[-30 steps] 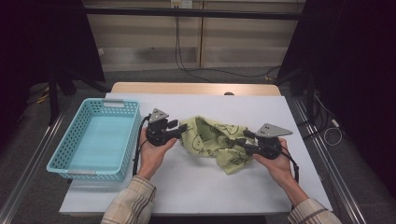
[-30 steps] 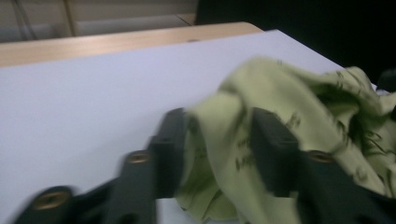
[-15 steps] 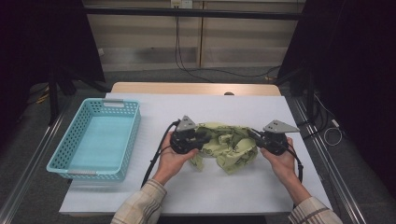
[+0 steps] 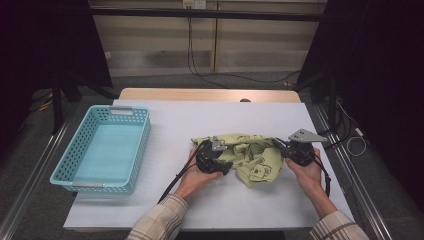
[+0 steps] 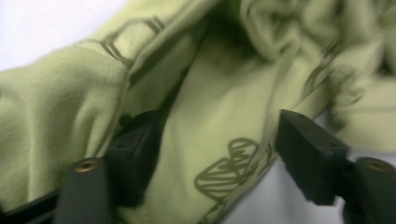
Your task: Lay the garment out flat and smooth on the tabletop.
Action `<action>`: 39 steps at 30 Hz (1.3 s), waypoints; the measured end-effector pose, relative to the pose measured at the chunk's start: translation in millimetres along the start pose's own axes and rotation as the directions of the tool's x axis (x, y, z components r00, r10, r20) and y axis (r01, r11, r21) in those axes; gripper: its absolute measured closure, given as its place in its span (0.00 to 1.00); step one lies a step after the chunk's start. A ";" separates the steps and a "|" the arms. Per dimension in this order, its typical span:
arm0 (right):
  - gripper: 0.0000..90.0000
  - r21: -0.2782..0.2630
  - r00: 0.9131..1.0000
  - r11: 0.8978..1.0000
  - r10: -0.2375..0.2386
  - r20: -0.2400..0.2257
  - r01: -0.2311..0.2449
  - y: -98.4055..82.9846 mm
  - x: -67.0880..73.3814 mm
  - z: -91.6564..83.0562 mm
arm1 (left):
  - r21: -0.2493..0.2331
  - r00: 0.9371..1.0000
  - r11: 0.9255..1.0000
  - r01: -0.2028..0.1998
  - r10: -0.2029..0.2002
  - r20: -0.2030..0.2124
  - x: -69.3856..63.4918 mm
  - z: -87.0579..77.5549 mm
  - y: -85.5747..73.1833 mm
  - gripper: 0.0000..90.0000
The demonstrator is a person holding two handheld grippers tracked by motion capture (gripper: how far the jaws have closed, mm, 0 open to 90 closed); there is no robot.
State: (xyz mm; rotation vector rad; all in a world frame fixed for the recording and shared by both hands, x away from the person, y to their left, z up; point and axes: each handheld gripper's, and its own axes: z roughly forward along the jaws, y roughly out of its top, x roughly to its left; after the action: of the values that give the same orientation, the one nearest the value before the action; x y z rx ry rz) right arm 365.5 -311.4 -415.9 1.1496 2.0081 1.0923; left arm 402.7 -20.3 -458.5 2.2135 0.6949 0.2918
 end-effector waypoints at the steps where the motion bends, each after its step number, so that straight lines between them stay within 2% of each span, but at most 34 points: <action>1: 0.97 0.001 1.000 1.000 0.002 -0.002 -0.002 -0.3 0.6 0.0 | 0.003 1.000 1.000 0.015 -0.015 -0.001 1.7 -1.8 0.3 0.51; 2: 0.97 0.003 1.000 1.000 0.004 -0.003 -0.004 -0.7 1.0 -0.2 | -0.004 1.000 1.000 0.025 -0.025 -0.002 2.8 -4.2 0.7 0.67; 3: 0.97 0.003 1.000 1.000 0.004 -0.003 -0.004 -0.7 1.0 -0.2 | -0.004 1.000 1.000 0.019 -0.019 -0.006 3.6 -5.5 0.9 0.67; 4: 0.97 0.013 1.000 1.000 0.003 -0.007 -0.003 -1.7 1.4 0.1 | -0.009 1.000 1.000 0.023 -0.023 -0.013 4.4 -6.2 0.9 0.82; 9: 0.97 0.023 1.000 1.000 -0.001 -0.016 0.001 -3.7 3.0 0.7 | 0.005 0.999 0.999 0.032 -0.032 -0.001 9.1 -12.1 1.3 0.86; 10: 0.97 0.027 1.000 1.000 -0.005 -0.019 0.006 -4.5 3.1 1.8 | 0.000 0.999 0.999 0.036 -0.036 -0.014 10.0 -14.8 0.6 0.87; 13: 0.97 0.052 0.999 0.999 -0.012 -0.031 0.014 -7.4 6.2 5.8 | 0.003 0.999 0.999 0.051 -0.051 -0.002 18.1 -28.2 -1.7 0.87; 15: 0.96 0.097 0.998 0.994 -0.036 -0.045 0.041 -12.5 12.9 13.3 | -0.013 0.997 0.997 0.075 -0.075 -0.025 27.9 -40.1 -7.5 0.88; 18: 0.96 0.117 0.997 0.991 -0.059 -0.050 0.064 -15.7 18.0 18.7 | -0.027 0.995 0.996 0.090 -0.091 -0.042 33.2 -44.4 -13.6 0.87; 20: 0.96 0.123 0.996 0.989 -0.072 -0.055 0.078 -15.5 19.4 23.5 | -0.051 0.991 0.990 0.130 -0.132 -0.030 39.1 -44.1 -17.7 0.87; 21: 0.96 0.123 0.996 0.989 -0.072 -0.055 0.078 -15.5 19.4 23.5 | -0.051 0.991 0.990 0.130 -0.132 -0.030 39.1 -44.1 -17.7 0.87; 22: 0.96 0.135 0.996 0.988 -0.065 -0.059 0.073 -16.6 19.6 25.7 | -0.060 0.988 0.987 0.149 -0.151 -0.035 39.2 -43.4 -17.3 0.87; 23: 0.96 0.147 0.996 0.987 -0.056 -0.065 0.065 -17.7 20.6 27.4 | -0.062 0.989 0.988 0.142 -0.145 -0.036 40.0 -43.3 -16.6 0.87; 24: 0.97 0.162 0.995 0.984 -0.066 -0.070 0.076 -16.7 21.5 28.0 | -0.067 0.988 0.987 0.148 -0.151 -0.037 40.0 -43.2 -16.2 0.87; 26: 0.97 0.170 0.995 0.984 -0.039 -0.092 0.054 -16.6 21.3 27.5 | -0.075 0.985 0.984 0.164 -0.167 -0.035 40.3 -42.8 -15.9 0.86; 28: 0.97 0.157 0.994 0.986 -0.037 -0.099 0.052 -15.8 19.0 25.3 | -0.067 0.984 0.982 0.175 -0.177 -0.032 39.0 -42.5 -15.3 0.79; 29: 0.95 0.139 0.995 0.989 -0.036 -0.098 0.050 -15.5 18.0 23.4 | -0.078 0.981 0.979 0.188 -0.191 -0.027 37.2 -43.0 -14.8 0.74; 30: 0.91 0.116 0.994 0.992 -0.029 -0.104 0.041 -14.6 16.3 21.5 | -0.080 0.984 0.981 0.177 -0.179 -0.019 35.7 -44.4 -13.6 0.71; 31: 0.83 0.099 0.994 0.995 -0.022 -0.104 0.032 -13.1 14.9 18.8 | -0.120 0.986 0.979 0.166 -0.168 -0.010 31.1 -50.5 -9.3 0.67; 32: 0.79 0.076 0.995 0.997 -0.011 -0.096 0.018 -11.1 14.1 15.6 | -0.139 0.987 0.977 0.160 -0.160 0.010 30.2 -54.1 -6.7 0.63; 33: 0.79 0.076 0.995 0.997 -0.011 -0.096 0.018 -11.1 14.1 15.6 | -0.139 0.987 0.977 0.160 -0.160 0.010 30.2 -54.1 -6.7 0.59; 34: 0.73 0.039 0.995 0.999 0.006 -0.099 -0.002 -7.3 11.2 9.9 | -0.187 0.983 0.965 0.181 -0.177 0.039 25.6 -59.8 -1.5 0.57; 35: 0.66 0.031 0.996 0.999 0.011 -0.090 -0.008 -6.3 9.8 8.7 | -0.193 0.985 0.966 0.174 -0.167 0.050 24.0 -62.0 0.2 0.56; 36: 0.66 0.031 0.996 0.999 0.011 -0.090 -0.008 -6.3 9.8 8.7 | -0.193 0.985 0.966 0.174 -0.167 0.050 24.0 -62.0 0.2 0.55; 37: 0.62 0.033 0.996 0.999 0.023 -0.086 -0.020 -6.0 8.7 8.4 | -0.196 0.984 0.965 0.176 -0.166 0.066 20.3 -61.7 1.3 0.55; 38: 0.56 0.041 0.994 0.998 0.042 -0.105 -0.038 -7.2 6.7 11.4 | -0.169 0.985 0.973 0.155 -0.141 0.097 12.6 -55.9 1.0 0.55; 39: 0.52 0.052 0.992 0.998 0.046 -0.121 -0.040 -7.9 6.9 14.0 | -0.138 0.988 0.981 0.137 -0.125 0.088 9.6 -51.8 -0.3 0.55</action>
State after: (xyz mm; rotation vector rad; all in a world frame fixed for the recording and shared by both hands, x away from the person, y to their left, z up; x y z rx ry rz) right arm 370.1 -302.5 -430.3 1.1821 2.1231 1.1666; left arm 389.1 17.3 -424.3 2.0215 0.7495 0.1812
